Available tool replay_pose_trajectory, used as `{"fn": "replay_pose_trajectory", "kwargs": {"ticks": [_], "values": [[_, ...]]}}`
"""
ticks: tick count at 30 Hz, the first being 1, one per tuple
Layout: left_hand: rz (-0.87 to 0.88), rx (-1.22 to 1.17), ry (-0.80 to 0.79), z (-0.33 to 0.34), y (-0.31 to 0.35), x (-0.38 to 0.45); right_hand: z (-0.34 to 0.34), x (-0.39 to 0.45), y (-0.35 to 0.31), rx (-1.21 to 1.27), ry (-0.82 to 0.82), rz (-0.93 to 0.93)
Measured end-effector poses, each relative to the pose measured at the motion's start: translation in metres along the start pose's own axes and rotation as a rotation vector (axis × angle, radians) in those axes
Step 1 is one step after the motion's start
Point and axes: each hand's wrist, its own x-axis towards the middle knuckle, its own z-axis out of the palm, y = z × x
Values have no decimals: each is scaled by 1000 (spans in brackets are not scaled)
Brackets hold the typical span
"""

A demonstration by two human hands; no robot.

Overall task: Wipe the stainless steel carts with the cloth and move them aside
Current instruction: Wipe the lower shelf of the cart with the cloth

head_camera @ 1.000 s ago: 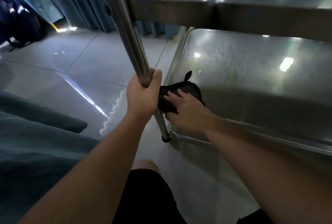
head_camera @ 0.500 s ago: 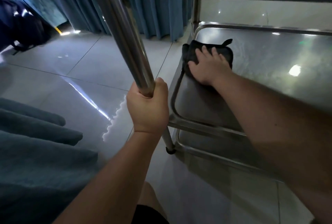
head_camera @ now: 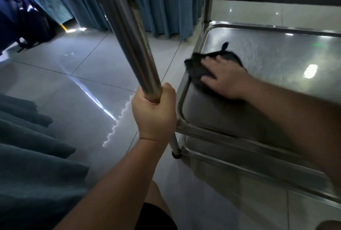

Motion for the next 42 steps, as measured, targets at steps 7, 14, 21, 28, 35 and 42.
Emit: {"fn": "replay_pose_trajectory", "kwargs": {"ticks": [7, 14, 21, 28, 35, 42], "values": [[31, 10, -14, 0, -4, 1, -7, 94, -17, 150, 16, 316], [3, -5, -12, 2, -3, 0, 9, 56, -44, 106, 34, 186], [-21, 10, -14, 2, 0, 4, 37, -35, -106, 131, -27, -49], [-89, 45, -30, 1, 1, 6, 34, -93, -102, 167, -32, -91], [-92, 59, -65, -3, 7, 2, 42, -153, -78, 49, 71, -77], [-146, 135, -122, -9, 14, 1, 49, -207, -31, -5, 156, 26]]}}
